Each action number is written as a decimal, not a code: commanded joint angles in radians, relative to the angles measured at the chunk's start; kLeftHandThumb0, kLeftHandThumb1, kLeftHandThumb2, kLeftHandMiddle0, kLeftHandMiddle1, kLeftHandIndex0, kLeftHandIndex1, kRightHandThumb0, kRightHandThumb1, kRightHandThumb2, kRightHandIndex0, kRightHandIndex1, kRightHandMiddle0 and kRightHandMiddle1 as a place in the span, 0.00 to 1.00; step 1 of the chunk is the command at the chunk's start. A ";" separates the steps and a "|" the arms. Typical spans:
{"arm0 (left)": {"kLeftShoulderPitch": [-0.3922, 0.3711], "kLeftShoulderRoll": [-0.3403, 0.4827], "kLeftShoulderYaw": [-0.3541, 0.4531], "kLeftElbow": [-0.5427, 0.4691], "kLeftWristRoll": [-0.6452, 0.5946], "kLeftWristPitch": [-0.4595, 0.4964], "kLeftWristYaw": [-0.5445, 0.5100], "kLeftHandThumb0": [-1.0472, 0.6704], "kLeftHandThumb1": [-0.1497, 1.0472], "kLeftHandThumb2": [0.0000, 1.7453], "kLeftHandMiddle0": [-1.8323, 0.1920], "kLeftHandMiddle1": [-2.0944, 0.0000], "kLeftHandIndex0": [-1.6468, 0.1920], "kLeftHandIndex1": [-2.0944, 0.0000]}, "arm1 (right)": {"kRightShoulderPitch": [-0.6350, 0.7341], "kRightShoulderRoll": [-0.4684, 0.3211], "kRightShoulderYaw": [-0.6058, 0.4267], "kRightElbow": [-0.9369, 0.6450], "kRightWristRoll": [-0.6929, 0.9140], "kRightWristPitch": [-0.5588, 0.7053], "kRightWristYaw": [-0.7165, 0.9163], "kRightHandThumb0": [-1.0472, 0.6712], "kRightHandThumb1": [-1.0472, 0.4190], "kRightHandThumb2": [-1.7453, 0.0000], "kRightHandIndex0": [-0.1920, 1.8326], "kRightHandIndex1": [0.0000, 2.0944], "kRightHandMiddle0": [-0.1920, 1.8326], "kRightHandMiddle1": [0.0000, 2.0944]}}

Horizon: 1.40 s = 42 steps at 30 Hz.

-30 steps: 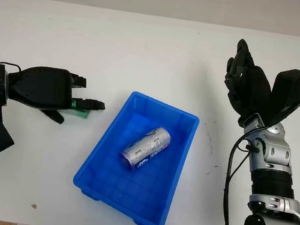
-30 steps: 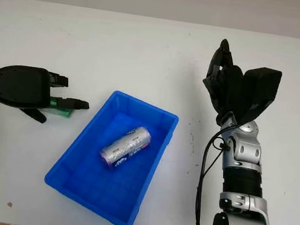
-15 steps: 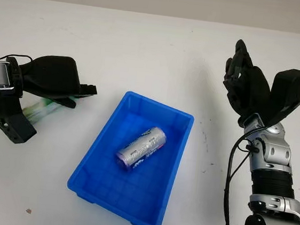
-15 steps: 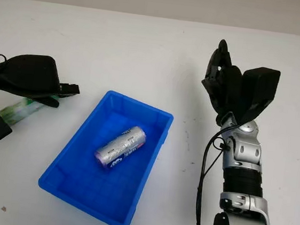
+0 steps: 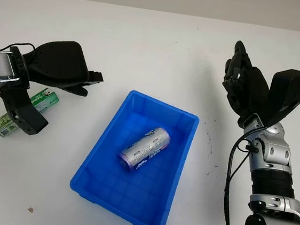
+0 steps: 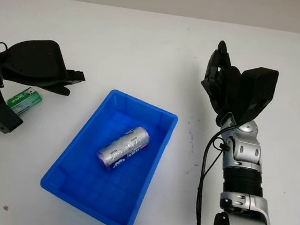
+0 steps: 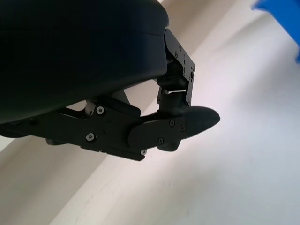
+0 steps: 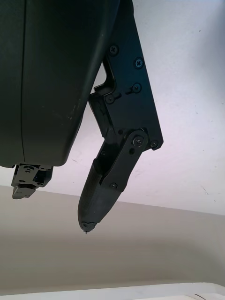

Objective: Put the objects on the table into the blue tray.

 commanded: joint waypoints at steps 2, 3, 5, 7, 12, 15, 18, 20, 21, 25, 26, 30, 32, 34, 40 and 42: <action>-0.034 -0.005 0.038 -0.019 -0.019 -0.010 0.045 0.34 1.00 0.28 0.40 0.00 0.63 0.00 | -0.013 -0.002 0.001 0.010 -0.005 -0.012 -0.003 0.23 0.00 0.52 0.00 0.00 0.00 0.00; -0.034 -0.010 0.056 -0.018 -0.041 -0.018 0.039 0.34 1.00 0.29 0.38 0.00 0.63 0.00 | -0.013 -0.001 0.001 0.009 -0.005 -0.012 -0.004 0.23 0.00 0.52 0.00 0.00 0.00 0.00; 0.002 -0.015 0.118 -0.064 -0.103 0.031 -0.018 0.33 1.00 0.27 0.38 0.00 0.64 0.00 | -0.011 0.002 0.001 0.006 -0.005 -0.011 -0.007 0.23 0.00 0.52 0.00 0.00 0.00 0.00; 0.102 -0.026 0.242 -0.179 -0.288 0.145 -0.230 0.28 1.00 0.28 0.45 0.00 0.66 0.00 | -0.007 0.001 0.005 0.001 -0.004 -0.014 0.001 0.23 0.00 0.52 0.00 0.00 0.00 0.00; 0.357 -0.062 0.537 -0.673 -0.738 0.675 -0.883 0.20 1.00 0.30 0.76 0.11 0.89 0.43 | -0.002 0.005 0.005 -0.012 0.001 -0.006 0.001 0.23 0.00 0.51 0.00 0.00 0.00 0.00; 0.424 -0.049 0.626 -0.862 -0.782 0.944 -1.092 0.16 1.00 0.26 0.80 0.17 0.91 0.84 | -0.003 0.009 0.005 -0.009 0.001 -0.009 -0.003 0.23 0.00 0.51 0.00 0.00 0.00 0.00; 0.494 -0.023 0.699 -1.009 -0.787 1.126 -1.218 0.15 1.00 0.19 0.89 0.82 0.96 0.96 | -0.009 0.013 0.008 0.002 0.000 -0.007 -0.006 0.22 0.00 0.52 0.00 0.00 0.00 0.00; 0.552 -0.016 0.754 -1.094 -0.788 1.224 -1.275 0.14 1.00 0.16 0.96 0.95 0.99 0.99 | -0.012 0.020 0.009 0.000 -0.002 0.001 -0.017 0.22 0.00 0.52 0.00 0.00 0.00 0.00; 0.583 -0.019 0.785 -1.131 -0.796 1.265 -1.293 0.14 1.00 0.15 0.98 0.97 0.99 0.99 | -0.013 0.023 0.010 -0.001 -0.004 0.003 -0.025 0.22 0.00 0.52 0.00 0.00 0.00 0.00; 0.714 -0.023 0.891 -1.257 -0.821 1.408 -1.348 0.14 1.00 0.11 1.00 1.00 1.00 1.00 | -0.014 0.029 0.010 -0.002 -0.001 0.011 -0.038 0.22 0.00 0.53 0.00 0.00 0.00 0.00; 0.758 -0.019 0.919 -1.290 -0.827 1.445 -1.367 0.15 1.00 0.09 1.00 1.00 1.00 1.00 | -0.012 0.028 0.011 -0.004 -0.001 0.010 -0.036 0.21 0.00 0.53 0.00 0.00 0.00 0.00; 0.873 0.022 0.976 -1.349 -0.828 1.495 -1.406 0.15 1.00 0.09 1.00 1.00 1.00 1.00 | -0.010 0.026 0.012 -0.004 -0.003 0.009 -0.037 0.21 0.00 0.53 0.00 0.00 0.00 0.00; 0.935 0.055 0.999 -1.363 -0.808 1.471 -1.406 0.11 1.00 0.11 1.00 1.00 1.00 1.00 | -0.010 0.027 0.014 -0.003 -0.005 0.010 -0.039 0.21 0.00 0.54 0.00 0.00 0.00 0.00; 0.997 0.055 1.045 -1.377 -0.808 1.439 -1.393 0.09 1.00 0.11 1.00 1.00 1.00 1.00 | -0.010 0.028 0.015 -0.003 -0.004 0.009 -0.036 0.21 0.00 0.54 0.00 0.00 0.00 0.00; 1.177 0.059 1.137 -1.415 -0.768 1.415 -1.407 0.07 1.00 0.13 1.00 1.00 1.00 1.00 | -0.019 0.034 0.005 0.023 0.023 -0.009 -0.003 0.21 0.00 0.53 0.00 0.00 0.00 0.00; 1.206 0.061 1.146 -1.421 -0.766 1.421 -1.425 0.07 1.00 0.14 1.00 1.00 1.00 1.00 | -0.023 0.034 0.004 0.033 0.026 -0.015 0.003 0.21 0.00 0.53 0.00 0.00 0.00 0.00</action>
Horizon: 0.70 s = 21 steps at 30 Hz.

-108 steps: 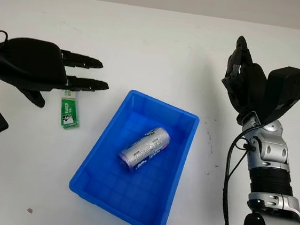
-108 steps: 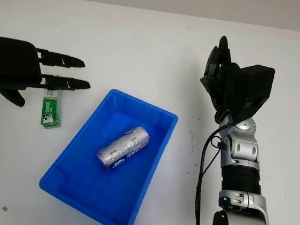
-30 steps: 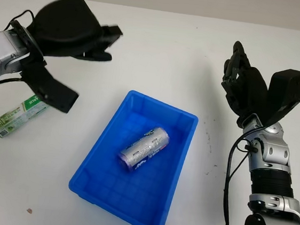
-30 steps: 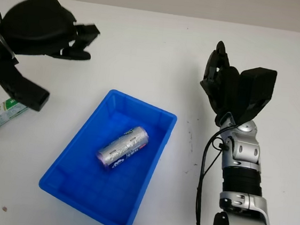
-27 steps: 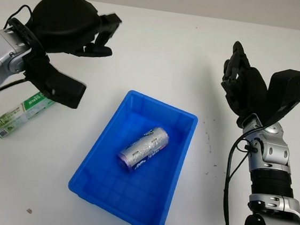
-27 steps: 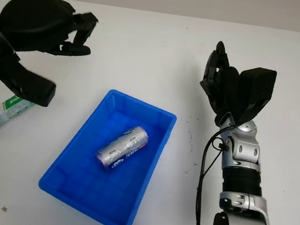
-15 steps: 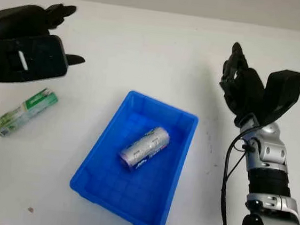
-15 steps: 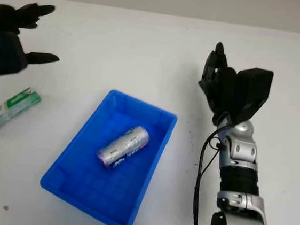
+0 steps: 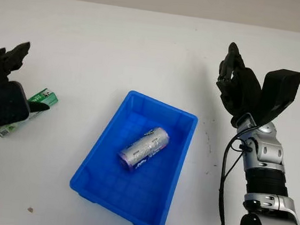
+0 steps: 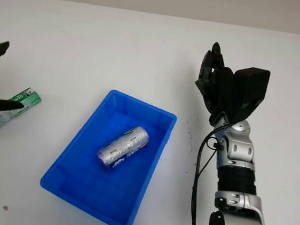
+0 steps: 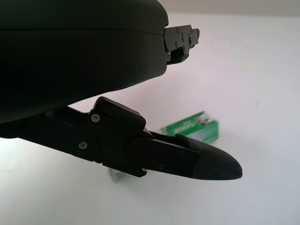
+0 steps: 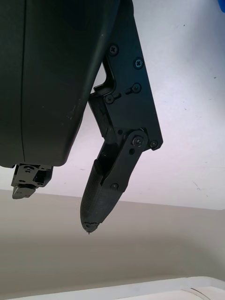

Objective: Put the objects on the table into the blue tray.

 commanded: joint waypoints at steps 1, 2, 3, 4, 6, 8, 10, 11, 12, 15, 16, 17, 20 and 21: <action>0.036 0.012 0.026 -0.047 0.006 0.005 -0.012 0.06 1.00 0.14 1.00 1.00 1.00 1.00 | -0.014 0.001 -0.009 0.011 0.006 -0.018 0.004 0.21 0.00 0.54 0.00 0.00 0.00 0.00; 0.048 -0.001 0.031 -0.050 0.003 0.007 -0.008 0.06 1.00 0.14 1.00 1.00 1.00 1.00 | -0.017 0.001 -0.009 0.013 0.004 -0.019 0.003 0.21 0.00 0.54 0.00 0.00 0.00 0.00; 0.062 -0.018 0.036 -0.051 -0.001 0.008 0.000 0.06 1.00 0.13 1.00 1.00 1.00 1.00 | -0.020 0.000 -0.008 0.018 0.003 -0.021 0.003 0.21 0.00 0.54 0.00 0.00 0.00 0.00; 0.077 -0.031 0.039 -0.050 -0.002 0.000 0.013 0.06 1.00 0.12 1.00 1.00 1.00 1.00 | -0.022 -0.001 -0.008 0.022 0.003 -0.023 0.006 0.21 0.00 0.54 0.00 0.00 0.00 0.00; 0.105 -0.045 0.037 -0.049 0.007 -0.006 0.031 0.06 1.00 0.10 1.00 1.00 1.00 1.00 | -0.028 -0.004 -0.010 0.030 0.005 -0.026 0.013 0.21 0.00 0.54 0.00 0.00 0.00 0.00; 0.134 -0.050 0.036 -0.043 0.017 -0.022 0.046 0.06 1.00 0.10 1.00 1.00 1.00 1.00 | -0.032 -0.008 -0.012 0.039 0.006 -0.028 0.021 0.20 0.00 0.54 0.00 0.00 0.00 0.00; 0.156 -0.054 0.037 -0.033 0.021 -0.040 0.055 0.07 1.00 0.10 1.00 1.00 1.00 1.00 | -0.038 -0.011 -0.015 0.051 0.006 -0.035 0.029 0.20 0.00 0.54 0.00 0.00 0.00 0.00; 0.161 -0.058 0.038 -0.027 0.019 -0.044 0.058 0.07 1.00 0.10 1.00 1.00 1.00 1.00 | -0.040 -0.012 -0.017 0.057 0.007 -0.040 0.035 0.20 0.00 0.54 0.00 0.00 0.00 0.00; 0.166 -0.061 0.032 -0.011 0.022 -0.054 0.068 0.08 1.00 0.09 1.00 1.00 1.00 1.00 | -0.041 -0.013 -0.019 0.062 0.009 -0.044 0.042 0.20 0.00 0.54 0.00 0.00 0.00 0.00; 0.162 -0.064 0.007 0.026 0.025 -0.051 0.076 0.08 1.00 0.09 1.00 1.00 1.00 1.00 | -0.044 -0.014 -0.026 0.071 0.015 -0.055 0.059 0.20 0.00 0.54 0.00 0.00 0.00 0.00; 0.154 -0.064 -0.006 0.041 0.026 -0.045 0.077 0.08 1.00 0.09 1.00 1.00 1.00 1.00 | -0.045 -0.015 -0.027 0.074 0.016 -0.057 0.065 0.20 0.00 0.54 0.00 0.00 0.00 0.00; 0.143 -0.069 -0.020 0.054 0.025 -0.031 0.077 0.08 1.00 0.09 1.00 1.00 1.00 1.00 | -0.045 -0.017 -0.027 0.075 0.017 -0.058 0.071 0.20 0.00 0.54 0.00 0.00 0.00 0.00; 0.116 -0.103 -0.053 0.093 0.021 -0.035 0.132 0.10 1.00 0.08 0.91 0.94 0.99 0.99 | -0.045 -0.022 -0.026 0.072 0.016 -0.054 0.080 0.19 0.00 0.53 0.00 0.00 0.00 0.00; 0.101 -0.122 -0.067 0.112 0.020 -0.030 0.155 0.10 1.00 0.07 0.88 0.93 0.97 0.99 | -0.045 -0.022 -0.028 0.069 0.017 -0.051 0.080 0.19 0.00 0.53 0.00 0.00 0.00 0.00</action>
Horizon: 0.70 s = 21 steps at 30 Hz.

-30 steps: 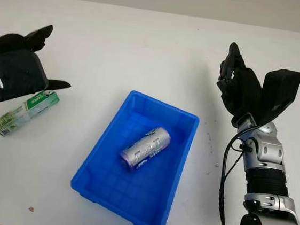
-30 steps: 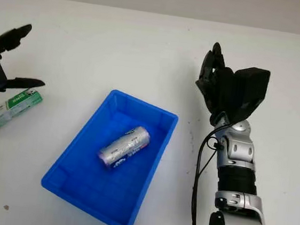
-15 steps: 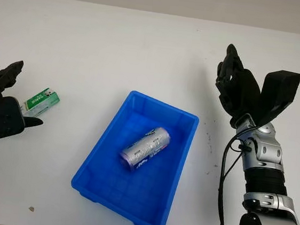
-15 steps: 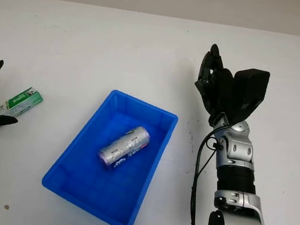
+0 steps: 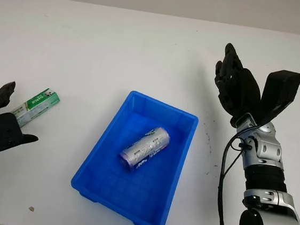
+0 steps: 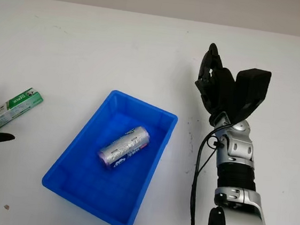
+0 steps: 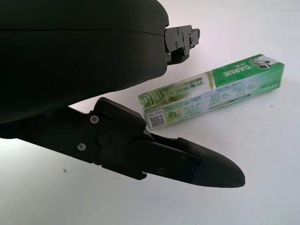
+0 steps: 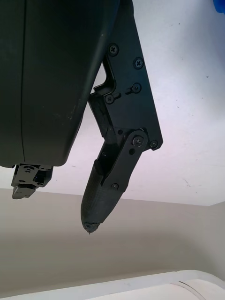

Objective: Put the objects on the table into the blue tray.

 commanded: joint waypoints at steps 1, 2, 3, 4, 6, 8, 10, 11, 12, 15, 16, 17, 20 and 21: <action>-0.028 -0.034 -0.023 0.025 0.000 0.009 0.037 0.10 1.00 0.06 0.81 0.41 0.95 0.98 | -0.016 -0.016 -0.009 -0.011 0.008 -0.006 0.003 0.18 0.00 0.53 0.00 0.00 0.00 0.00; -0.041 -0.047 -0.032 0.047 -0.007 0.003 0.058 0.11 1.00 0.06 0.81 0.21 0.94 0.97 | -0.015 -0.016 -0.010 -0.012 0.008 -0.005 0.004 0.18 0.00 0.53 0.00 0.00 0.00 0.00; -0.061 -0.061 -0.049 0.084 -0.017 -0.012 0.082 0.11 1.00 0.06 0.73 0.11 0.92 0.97 | -0.014 -0.016 -0.011 -0.015 0.011 -0.003 0.005 0.18 0.00 0.53 0.00 0.00 0.00 0.00; -0.080 -0.070 -0.065 0.116 -0.025 -0.021 0.097 0.13 1.00 0.07 0.67 0.04 0.91 0.97 | -0.013 -0.015 -0.013 -0.019 0.013 -0.001 0.002 0.19 0.00 0.53 0.00 0.00 0.00 0.00; -0.107 -0.072 -0.095 0.157 -0.029 -0.018 0.106 0.15 1.00 0.09 0.80 0.01 0.90 0.96 | -0.007 -0.014 -0.014 -0.034 0.015 0.006 -0.003 0.20 0.00 0.53 0.00 0.00 0.00 0.00; -0.121 -0.062 -0.123 0.180 -0.017 -0.018 0.110 0.18 1.00 0.12 0.91 0.15 0.86 0.95 | 0.001 -0.015 -0.017 -0.048 0.021 0.012 -0.003 0.20 0.00 0.53 0.00 0.00 0.00 0.00; -0.130 -0.050 -0.144 0.203 -0.009 -0.031 0.114 0.20 1.00 0.15 0.90 0.46 0.81 0.92 | 0.007 -0.015 -0.019 -0.062 0.026 0.023 -0.008 0.21 0.00 0.53 0.00 0.00 0.00 0.00; -0.132 -0.046 -0.145 0.223 -0.015 -0.063 0.127 0.21 1.00 0.16 0.89 0.51 0.80 0.91 | 0.010 -0.016 -0.019 -0.073 0.026 0.030 -0.012 0.21 0.00 0.53 0.00 0.00 0.00 0.00; -0.134 -0.045 -0.144 0.238 -0.021 -0.087 0.138 0.23 1.00 0.17 0.85 0.39 0.77 0.68 | 0.013 -0.017 -0.018 -0.080 0.026 0.036 -0.015 0.21 0.00 0.53 0.00 0.00 0.00 0.00; -0.147 -0.043 -0.148 0.281 -0.033 -0.143 0.159 0.29 1.00 0.22 0.74 0.24 0.79 0.33 | 0.015 -0.019 -0.022 -0.092 0.034 0.049 -0.018 0.21 0.00 0.53 0.00 0.00 0.00 0.00; -0.148 -0.035 -0.156 0.292 -0.026 -0.167 0.167 0.30 1.00 0.24 0.68 0.15 0.77 0.20 | 0.015 -0.020 -0.021 -0.095 0.033 0.052 -0.019 0.22 0.00 0.53 0.00 0.00 0.00 0.00; -0.150 -0.028 -0.165 0.300 -0.015 -0.184 0.175 0.30 1.00 0.27 0.59 0.06 0.70 0.08 | 0.016 -0.020 -0.020 -0.096 0.032 0.052 -0.020 0.22 0.00 0.53 0.00 0.00 0.00 0.00; -0.155 -0.025 -0.173 0.314 -0.008 -0.214 0.192 0.31 1.00 0.31 0.31 0.01 0.54 0.01 | 0.012 -0.021 -0.019 -0.087 0.031 0.048 -0.016 0.22 0.00 0.53 0.00 0.00 0.00 0.00; -0.158 -0.026 -0.174 0.315 -0.008 -0.216 0.194 0.31 1.00 0.32 0.20 0.00 0.46 0.00 | 0.011 -0.022 -0.018 -0.083 0.031 0.046 -0.012 0.22 0.00 0.53 0.00 0.00 0.00 0.00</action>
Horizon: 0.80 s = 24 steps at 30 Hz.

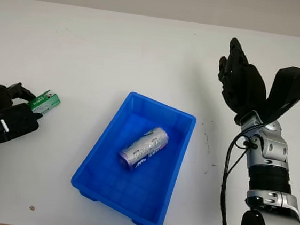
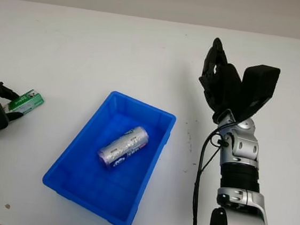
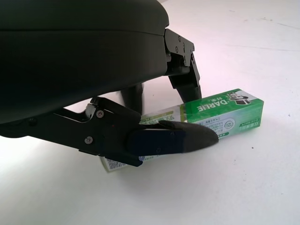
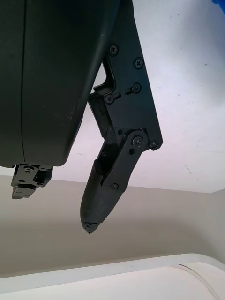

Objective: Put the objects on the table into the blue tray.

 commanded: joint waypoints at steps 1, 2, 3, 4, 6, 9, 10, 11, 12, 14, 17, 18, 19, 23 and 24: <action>0.023 -0.010 -0.029 0.015 0.000 -0.007 -0.005 0.31 1.00 0.32 0.13 0.00 0.42 0.00 | 0.002 -0.014 -0.005 -0.007 0.004 -0.006 0.008 0.22 0.00 0.52 0.00 0.00 0.00 0.00; 0.022 -0.007 -0.033 0.015 0.003 -0.014 -0.001 0.31 1.00 0.33 0.09 0.00 0.40 0.00 | 0.001 -0.014 -0.004 -0.005 0.002 -0.007 0.010 0.22 0.00 0.52 0.00 0.00 0.00 0.00; 0.020 -0.004 -0.034 0.013 0.003 -0.024 0.002 0.31 1.00 0.33 0.07 0.00 0.44 0.00 | 0.000 -0.013 -0.003 -0.005 -0.001 -0.007 0.007 0.22 0.00 0.52 0.00 0.00 0.00 0.00; 0.020 -0.001 -0.032 0.012 -0.001 -0.039 0.006 0.31 1.00 0.33 0.09 0.00 0.49 0.00 | -0.001 -0.012 -0.001 -0.003 -0.003 -0.009 0.008 0.22 0.00 0.52 0.00 0.00 0.00 0.00; 0.020 0.001 -0.027 0.011 -0.008 -0.060 0.009 0.32 1.00 0.34 0.10 0.00 0.55 0.00 | -0.003 -0.010 0.000 -0.001 -0.004 -0.010 0.008 0.22 0.00 0.52 0.00 0.00 0.00 0.00; 0.014 0.001 -0.019 0.005 -0.021 -0.074 0.001 0.32 1.00 0.34 0.17 0.00 0.69 0.00 | -0.008 -0.009 0.002 0.007 -0.005 -0.016 0.009 0.21 0.00 0.52 0.00 0.00 0.00 0.00; 0.005 0.005 -0.021 -0.002 -0.020 -0.069 -0.010 0.32 1.00 0.33 0.18 0.00 0.72 0.00 | -0.009 -0.010 0.004 0.010 -0.007 -0.017 0.010 0.21 0.00 0.52 0.00 0.00 0.00 0.00; -0.002 0.009 -0.023 -0.006 -0.019 -0.065 -0.018 0.32 1.00 0.33 0.21 0.00 0.75 0.00 | -0.009 -0.010 0.006 0.011 -0.008 -0.018 0.010 0.21 0.00 0.52 0.00 0.00 0.00 0.00; -0.014 0.013 -0.024 -0.010 -0.021 -0.065 -0.027 0.32 1.00 0.33 0.22 0.00 0.76 0.00 | -0.010 -0.012 0.007 0.012 -0.007 -0.017 0.013 0.21 0.00 0.52 0.00 0.00 0.00 0.00; -0.038 0.018 -0.020 -0.018 -0.026 -0.070 -0.039 0.32 1.00 0.33 0.25 0.00 0.77 0.00 | -0.010 -0.014 0.008 0.011 -0.006 -0.013 0.017 0.21 0.00 0.52 0.00 0.00 0.00 0.00; -0.093 0.025 -0.018 -0.035 -0.036 -0.067 -0.059 0.33 1.00 0.31 0.36 0.00 0.81 0.00 | -0.009 -0.016 0.008 0.011 -0.008 -0.012 0.018 0.21 0.00 0.53 0.00 0.00 0.00 0.00; -0.140 0.020 -0.005 -0.042 -0.063 -0.064 -0.067 0.33 1.00 0.31 0.39 0.00 0.83 0.00 | -0.010 -0.017 0.008 0.012 -0.009 -0.013 0.018 0.20 0.00 0.53 0.00 0.00 0.00 0.00; -0.189 0.022 0.004 -0.050 -0.085 -0.053 -0.082 0.33 1.00 0.30 0.43 0.00 0.84 0.00 | -0.010 -0.018 0.009 0.012 -0.011 -0.013 0.017 0.20 0.00 0.53 0.00 0.00 0.00 0.00; -0.350 0.011 0.017 -0.082 -0.153 0.006 -0.112 0.34 1.00 0.28 0.57 0.00 0.80 0.00 | -0.009 -0.020 0.013 0.006 -0.016 -0.009 0.015 0.21 0.00 0.53 0.00 0.00 0.00 0.00; -0.388 0.006 0.022 -0.085 -0.175 0.011 -0.113 0.36 1.00 0.27 0.62 0.00 0.80 0.00 | -0.008 -0.019 0.014 0.004 -0.018 -0.009 0.013 0.21 0.00 0.52 0.00 0.00 0.00 0.00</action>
